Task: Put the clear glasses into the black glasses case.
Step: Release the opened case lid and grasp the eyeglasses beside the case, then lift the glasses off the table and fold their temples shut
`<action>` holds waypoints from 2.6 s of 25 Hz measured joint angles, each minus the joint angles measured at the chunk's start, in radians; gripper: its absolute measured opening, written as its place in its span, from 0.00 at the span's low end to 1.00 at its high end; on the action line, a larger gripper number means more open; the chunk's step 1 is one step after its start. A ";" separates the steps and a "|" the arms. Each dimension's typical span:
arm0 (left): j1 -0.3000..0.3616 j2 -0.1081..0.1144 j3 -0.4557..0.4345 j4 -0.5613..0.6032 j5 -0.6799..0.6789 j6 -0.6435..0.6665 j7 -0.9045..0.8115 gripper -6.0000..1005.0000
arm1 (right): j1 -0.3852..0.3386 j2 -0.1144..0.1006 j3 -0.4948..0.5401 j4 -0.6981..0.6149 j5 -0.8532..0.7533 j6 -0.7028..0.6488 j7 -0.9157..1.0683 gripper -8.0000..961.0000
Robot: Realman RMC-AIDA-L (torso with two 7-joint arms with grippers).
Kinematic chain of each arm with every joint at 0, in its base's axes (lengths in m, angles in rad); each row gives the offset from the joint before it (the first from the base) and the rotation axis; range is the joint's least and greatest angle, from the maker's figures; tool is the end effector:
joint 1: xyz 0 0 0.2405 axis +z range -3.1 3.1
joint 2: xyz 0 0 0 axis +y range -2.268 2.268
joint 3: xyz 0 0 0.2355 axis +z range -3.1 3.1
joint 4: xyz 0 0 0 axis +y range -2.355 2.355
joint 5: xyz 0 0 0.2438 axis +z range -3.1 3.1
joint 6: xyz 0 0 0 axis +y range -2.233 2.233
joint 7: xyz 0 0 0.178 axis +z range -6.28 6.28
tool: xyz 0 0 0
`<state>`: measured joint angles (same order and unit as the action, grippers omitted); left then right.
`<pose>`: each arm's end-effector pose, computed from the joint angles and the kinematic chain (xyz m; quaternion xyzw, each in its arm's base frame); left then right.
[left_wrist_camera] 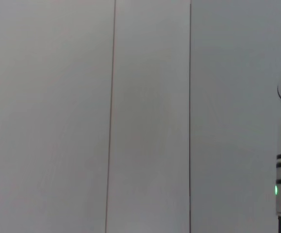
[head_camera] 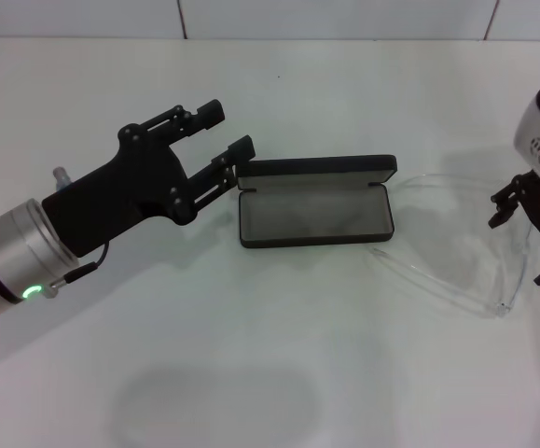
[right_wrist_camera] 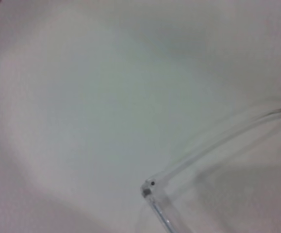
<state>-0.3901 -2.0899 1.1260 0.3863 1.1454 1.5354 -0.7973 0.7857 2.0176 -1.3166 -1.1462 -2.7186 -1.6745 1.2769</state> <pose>-0.2357 0.3306 -0.0439 -0.8611 -0.1049 -0.4271 0.2551 0.1843 0.4004 0.0031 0.9139 0.2557 0.3133 0.0354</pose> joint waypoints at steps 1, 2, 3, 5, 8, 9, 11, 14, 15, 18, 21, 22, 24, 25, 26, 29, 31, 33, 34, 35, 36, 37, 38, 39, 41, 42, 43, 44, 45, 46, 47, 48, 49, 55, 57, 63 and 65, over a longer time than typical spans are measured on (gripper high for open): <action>-0.003 0.000 0.000 -0.006 -0.004 0.000 0.003 0.54 | 0.007 0.001 -0.004 0.013 -0.005 0.003 0.002 0.84; -0.004 0.000 0.000 -0.008 -0.005 0.000 0.004 0.54 | 0.013 0.001 -0.006 0.025 -0.010 0.005 0.004 0.83; -0.005 0.000 0.000 -0.010 -0.007 0.000 0.005 0.54 | 0.018 0.002 -0.008 0.034 -0.012 0.006 0.005 0.83; -0.006 0.001 0.000 -0.011 -0.008 0.000 0.005 0.54 | 0.027 0.002 -0.009 0.053 -0.013 0.013 0.005 0.83; -0.006 0.002 0.000 -0.012 -0.009 0.000 0.006 0.54 | 0.038 0.003 -0.029 0.090 -0.014 0.037 0.006 0.82; -0.006 0.002 0.000 -0.012 -0.008 -0.001 0.006 0.54 | 0.042 0.004 -0.037 0.103 -0.015 0.046 0.006 0.81; -0.005 0.003 0.000 -0.012 -0.009 -0.001 0.007 0.54 | 0.050 0.005 -0.054 0.130 -0.021 0.068 0.013 0.81; -0.004 0.004 0.000 -0.012 -0.009 -0.001 0.007 0.54 | 0.056 0.006 -0.059 0.146 -0.029 0.087 0.023 0.80; -0.004 0.004 0.000 -0.012 -0.009 -0.001 0.007 0.54 | 0.057 0.006 -0.060 0.147 -0.029 0.089 0.026 0.79; -0.004 0.005 0.000 -0.012 -0.009 -0.005 0.007 0.54 | 0.059 0.006 -0.060 0.148 -0.029 0.095 0.035 0.74; -0.004 0.005 0.000 -0.012 -0.008 -0.010 0.007 0.54 | 0.059 0.007 -0.060 0.148 -0.020 0.094 0.037 0.61; -0.004 0.005 0.000 -0.012 -0.008 -0.010 0.007 0.54 | 0.059 0.007 -0.060 0.148 -0.019 0.093 0.037 0.56; -0.004 0.005 0.000 -0.012 -0.008 -0.010 0.007 0.54 | 0.059 0.008 -0.060 0.148 -0.016 0.086 0.038 0.44; -0.004 0.005 0.000 -0.012 -0.007 -0.011 0.007 0.54 | 0.059 0.008 -0.060 0.148 -0.015 0.084 0.039 0.38; -0.004 0.005 0.000 -0.012 -0.007 -0.011 0.007 0.54 | 0.058 0.008 -0.061 0.148 -0.015 0.080 0.039 0.36; -0.004 0.005 0.000 -0.012 -0.004 -0.010 0.007 0.54 | 0.056 0.007 -0.059 0.140 -0.014 0.055 0.044 0.33; -0.004 0.005 0.000 -0.012 -0.004 -0.009 0.003 0.54 | 0.055 0.006 -0.052 0.134 -0.014 0.045 0.053 0.30; -0.004 0.005 0.000 -0.011 -0.004 -0.003 -0.003 0.54 | 0.054 0.006 -0.049 0.129 -0.014 0.043 0.058 0.28; -0.003 0.005 0.001 -0.010 -0.004 0.003 -0.005 0.54 | 0.041 0.003 -0.036 0.099 -0.013 0.019 0.067 0.26; -0.003 0.005 0.001 -0.009 -0.004 0.010 -0.008 0.54 | 0.037 0.003 -0.028 0.087 -0.010 0.006 0.067 0.25; -0.003 0.005 0.002 -0.008 -0.004 0.016 -0.011 0.54 | 0.030 0.003 -0.015 0.070 -0.006 -0.011 0.065 0.24; -0.003 0.005 0.002 -0.008 -0.004 0.016 -0.011 0.54 | 0.023 0.002 0.001 0.051 0.007 -0.036 0.061 0.22; -0.002 0.005 0.002 -0.006 -0.004 0.047 -0.026 0.54 | 0.016 0.000 0.019 0.032 0.028 -0.059 0.056 0.20; -0.001 0.006 0.001 -0.004 -0.005 0.074 -0.036 0.54 | 0.008 -0.002 0.047 0.010 0.058 -0.090 0.044 0.18; -0.001 0.007 0.000 -0.003 -0.005 0.100 -0.043 0.54 | -0.006 -0.005 0.105 -0.019 0.107 -0.143 0.009 0.15; -0.002 0.008 0.000 -0.003 -0.005 0.113 -0.048 0.54 | -0.015 -0.005 0.142 -0.032 0.134 -0.164 -0.013 0.14; -0.003 0.009 0.000 -0.002 -0.005 0.131 -0.053 0.54 | -0.028 -0.005 0.179 -0.041 0.163 -0.182 -0.040 0.14; -0.003 0.010 0.003 0.003 -0.002 0.148 -0.058 0.54 | -0.044 -0.004 0.207 -0.045 0.190 -0.183 -0.061 0.14; -0.004 0.010 0.005 0.008 0.002 0.164 -0.063 0.54 | -0.058 -0.004 0.230 -0.047 0.217 -0.183 -0.081 0.14; -0.004 0.010 0.008 0.014 0.007 0.179 -0.067 0.54 | -0.074 -0.004 0.248 -0.046 0.244 -0.181 -0.100 0.13; -0.004 0.010 0.010 0.019 0.013 0.195 -0.070 0.54 | -0.094 -0.003 0.269 -0.039 0.285 -0.169 -0.126 0.13; -0.004 0.009 0.010 0.022 0.019 0.211 -0.072 0.54 | -0.116 -0.003 0.285 -0.028 0.329 -0.155 -0.151 0.13; -0.004 0.009 0.010 0.023 0.021 0.221 -0.073 0.54 | -0.137 -0.001 0.295 -0.015 0.376 -0.136 -0.175 0.13; -0.043 0.008 0.011 0.026 0.030 0.265 -0.107 0.54 | -0.288 0.007 0.225 0.098 0.763 0.074 -0.361 0.13; -0.067 0.011 0.011 0.027 0.039 0.267 -0.136 0.54 | -0.312 0.007 0.173 0.150 0.874 0.142 -0.427 0.13; -0.149 0.012 0.010 0.012 0.097 0.219 -0.187 0.54 | -0.308 0.008 0.063 0.303 1.072 0.230 -0.553 0.13; -0.166 0.007 0.010 0.012 0.114 0.185 -0.197 0.54 | -0.302 0.008 0.054 0.337 1.115 0.224 -0.578 0.13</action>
<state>-0.5561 -2.0825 1.1364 0.3981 1.2596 1.7204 -0.9945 0.4836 2.0257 -1.2621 -0.8092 -1.6040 -1.4503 0.6985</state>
